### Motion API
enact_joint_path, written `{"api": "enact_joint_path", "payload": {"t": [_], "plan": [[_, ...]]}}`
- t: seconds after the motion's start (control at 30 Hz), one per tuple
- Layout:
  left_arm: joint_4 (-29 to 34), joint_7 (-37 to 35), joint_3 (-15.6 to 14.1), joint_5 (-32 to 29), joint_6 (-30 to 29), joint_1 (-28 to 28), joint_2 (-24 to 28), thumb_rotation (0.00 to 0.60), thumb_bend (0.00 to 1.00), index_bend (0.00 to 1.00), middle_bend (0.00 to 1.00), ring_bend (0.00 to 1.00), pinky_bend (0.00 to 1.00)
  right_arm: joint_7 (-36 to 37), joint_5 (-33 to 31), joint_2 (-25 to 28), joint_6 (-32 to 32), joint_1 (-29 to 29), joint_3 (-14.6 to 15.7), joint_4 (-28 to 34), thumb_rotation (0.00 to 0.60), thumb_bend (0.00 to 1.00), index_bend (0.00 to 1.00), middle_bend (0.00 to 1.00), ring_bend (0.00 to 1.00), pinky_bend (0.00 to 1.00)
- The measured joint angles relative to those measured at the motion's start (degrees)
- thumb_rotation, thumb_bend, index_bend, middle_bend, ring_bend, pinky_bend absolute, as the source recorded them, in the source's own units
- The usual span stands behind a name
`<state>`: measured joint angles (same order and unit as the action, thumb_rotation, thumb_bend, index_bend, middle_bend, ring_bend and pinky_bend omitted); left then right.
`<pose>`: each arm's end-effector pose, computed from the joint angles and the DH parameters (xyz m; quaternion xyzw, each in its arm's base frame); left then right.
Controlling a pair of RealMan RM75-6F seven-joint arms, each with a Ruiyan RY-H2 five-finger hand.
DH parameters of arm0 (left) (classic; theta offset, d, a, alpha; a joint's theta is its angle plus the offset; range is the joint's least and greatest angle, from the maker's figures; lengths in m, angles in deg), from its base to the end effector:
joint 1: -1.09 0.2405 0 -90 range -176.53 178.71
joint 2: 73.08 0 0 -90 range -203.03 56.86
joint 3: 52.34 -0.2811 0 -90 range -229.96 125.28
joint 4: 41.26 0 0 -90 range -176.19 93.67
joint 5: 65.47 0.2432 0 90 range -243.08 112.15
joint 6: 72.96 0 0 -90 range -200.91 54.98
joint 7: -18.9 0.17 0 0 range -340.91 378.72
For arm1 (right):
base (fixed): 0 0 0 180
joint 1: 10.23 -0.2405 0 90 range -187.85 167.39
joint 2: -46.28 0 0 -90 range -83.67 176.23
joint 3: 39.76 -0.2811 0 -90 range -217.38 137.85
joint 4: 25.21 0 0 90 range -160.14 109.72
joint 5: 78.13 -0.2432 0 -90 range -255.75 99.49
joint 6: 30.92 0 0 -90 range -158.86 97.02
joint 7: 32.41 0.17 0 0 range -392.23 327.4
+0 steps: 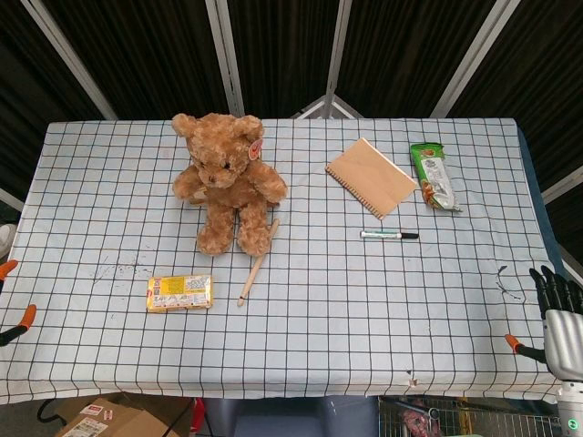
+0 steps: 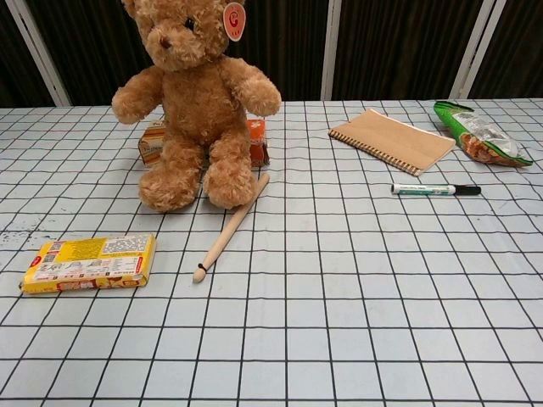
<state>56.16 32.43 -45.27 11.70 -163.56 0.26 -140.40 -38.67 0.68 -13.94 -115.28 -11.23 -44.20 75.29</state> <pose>-0.3479 0.1996 0.1465 -0.5194 -0.3749 -0.3485 0.6843 -0.3507 -0.1919 0.1575 0.5513 -0.4214 0.3402 0.6346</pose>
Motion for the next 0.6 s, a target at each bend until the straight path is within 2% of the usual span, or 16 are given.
{"api": "enact_joint_path", "payload": {"t": [0.23, 0.37, 0.5, 0.6], "plan": [[-1.1, -3.7, 1.0, -1.4, 2.3, -1.1, -0.4, 0.600, 0.31, 0.23, 0.05, 0.00, 0.00, 1.5, -1.5, 0.1, 0.9, -0.1, -0.3, -0.6, 0.600, 0.13, 0.00, 0.00, 0.00, 0.00], [-1.6, -10.3, 2.2, -1.5, 4.2, -2.3, -0.6, 0.600, 0.28, 0.24, 0.05, 0.00, 0.00, 2.8, -2.0, 0.2, 1.1, -0.1, -0.7, -1.1, 0.600, 0.13, 0.00, 0.00, 0.00, 0.00], [-2.2, -20.0, 4.4, -3.6, 10.5, -5.2, -0.3, 0.600, 0.27, 0.19, 0.03, 0.00, 0.00, 2.9, -2.4, 0.1, 1.8, -0.3, -0.8, -1.5, 0.600, 0.13, 0.00, 0.00, 0.00, 0.00], [-2.4, -24.8, 6.2, -6.4, 18.3, -8.3, 0.4, 0.600, 0.25, 0.15, 0.02, 0.00, 0.00, 2.6, -3.3, 0.0, 2.8, -0.8, -0.9, -1.7, 0.600, 0.13, 0.00, 0.00, 0.00, 0.00]]}}
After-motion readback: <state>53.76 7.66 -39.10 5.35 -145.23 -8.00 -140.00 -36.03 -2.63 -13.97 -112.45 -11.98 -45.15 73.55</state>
